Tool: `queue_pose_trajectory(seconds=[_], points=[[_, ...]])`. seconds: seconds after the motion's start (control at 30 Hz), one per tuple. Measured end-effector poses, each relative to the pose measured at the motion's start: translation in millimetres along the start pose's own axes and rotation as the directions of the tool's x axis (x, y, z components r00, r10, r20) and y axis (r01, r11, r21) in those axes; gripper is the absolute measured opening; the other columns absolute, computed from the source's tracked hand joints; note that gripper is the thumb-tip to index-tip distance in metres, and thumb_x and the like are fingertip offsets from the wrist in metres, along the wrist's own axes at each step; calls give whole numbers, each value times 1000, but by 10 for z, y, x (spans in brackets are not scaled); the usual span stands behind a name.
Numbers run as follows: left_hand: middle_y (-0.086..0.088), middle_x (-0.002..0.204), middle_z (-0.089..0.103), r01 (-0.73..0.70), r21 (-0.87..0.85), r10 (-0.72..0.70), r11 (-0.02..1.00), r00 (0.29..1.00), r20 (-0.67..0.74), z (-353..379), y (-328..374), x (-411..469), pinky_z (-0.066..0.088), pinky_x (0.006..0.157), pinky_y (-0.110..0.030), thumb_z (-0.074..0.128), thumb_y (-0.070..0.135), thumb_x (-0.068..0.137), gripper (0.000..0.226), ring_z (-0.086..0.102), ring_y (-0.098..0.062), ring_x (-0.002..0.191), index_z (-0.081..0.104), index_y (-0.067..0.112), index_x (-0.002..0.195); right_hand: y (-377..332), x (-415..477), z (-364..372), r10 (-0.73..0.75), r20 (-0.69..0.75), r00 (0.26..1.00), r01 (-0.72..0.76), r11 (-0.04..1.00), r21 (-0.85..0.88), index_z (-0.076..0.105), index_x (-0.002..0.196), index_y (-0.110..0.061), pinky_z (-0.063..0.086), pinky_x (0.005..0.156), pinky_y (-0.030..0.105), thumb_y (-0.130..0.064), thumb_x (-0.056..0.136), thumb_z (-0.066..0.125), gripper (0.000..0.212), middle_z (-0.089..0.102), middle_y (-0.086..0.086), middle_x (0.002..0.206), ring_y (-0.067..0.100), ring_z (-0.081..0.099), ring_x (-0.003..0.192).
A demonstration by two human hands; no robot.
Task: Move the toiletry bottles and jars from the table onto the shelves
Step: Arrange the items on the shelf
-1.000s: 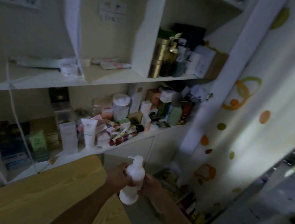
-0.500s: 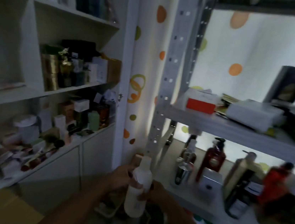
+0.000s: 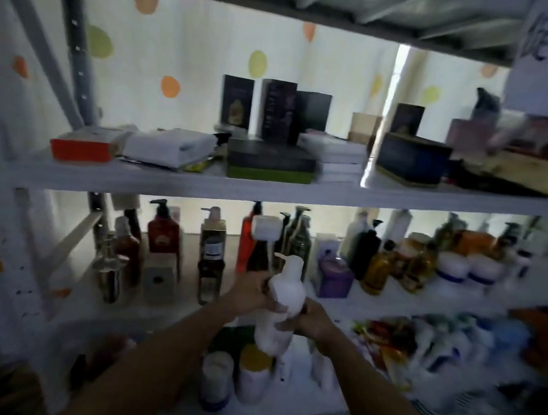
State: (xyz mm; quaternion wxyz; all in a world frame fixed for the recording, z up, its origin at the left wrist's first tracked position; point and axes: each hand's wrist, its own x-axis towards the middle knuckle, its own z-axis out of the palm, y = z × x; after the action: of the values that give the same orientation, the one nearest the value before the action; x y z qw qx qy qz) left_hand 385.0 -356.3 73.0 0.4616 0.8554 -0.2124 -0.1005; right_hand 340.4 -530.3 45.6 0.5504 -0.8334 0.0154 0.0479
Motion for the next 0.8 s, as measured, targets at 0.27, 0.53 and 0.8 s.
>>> queue_pose_trajectory(seconds=[0.27, 0.53, 0.8], points=[[-11, 120, 63, -118, -45, 125, 992, 968, 218, 1417, 985, 904, 47, 97, -39, 88, 32, 57, 72, 58, -27, 110, 61, 6, 118, 635, -545, -1493, 147, -264, 953, -103, 979, 175, 62, 106, -10, 57, 76, 31, 1, 67, 80, 44, 66, 7, 104, 23, 63, 96], [-10, 106, 65, -206, -130, 235, 970, 928, 288, 2465, 1547, 1904, 49, 95, -43, 86, 16, 64, 56, 59, -26, 106, 62, 3, 112, 1151, -412, -2744, 191, -401, 896, -133, 977, 168, 59, 104, -15, 57, 62, 27, -1, 70, 78, 41, 65, 6, 98, 24, 63, 87], [-10, 104, 64, -269, -131, 297, 954, 904, 307, 3215, 2139, 2813, 51, 86, -33, 85, 18, 66, 50, 59, -25, 101, 62, 1, 108, 1567, -107, -3823, 210, -544, 813, -128, 975, 184, 60, 120, -8, 55, 78, 25, -5, 67, 81, 57, 64, 5, 114, 21, 60, 104]])
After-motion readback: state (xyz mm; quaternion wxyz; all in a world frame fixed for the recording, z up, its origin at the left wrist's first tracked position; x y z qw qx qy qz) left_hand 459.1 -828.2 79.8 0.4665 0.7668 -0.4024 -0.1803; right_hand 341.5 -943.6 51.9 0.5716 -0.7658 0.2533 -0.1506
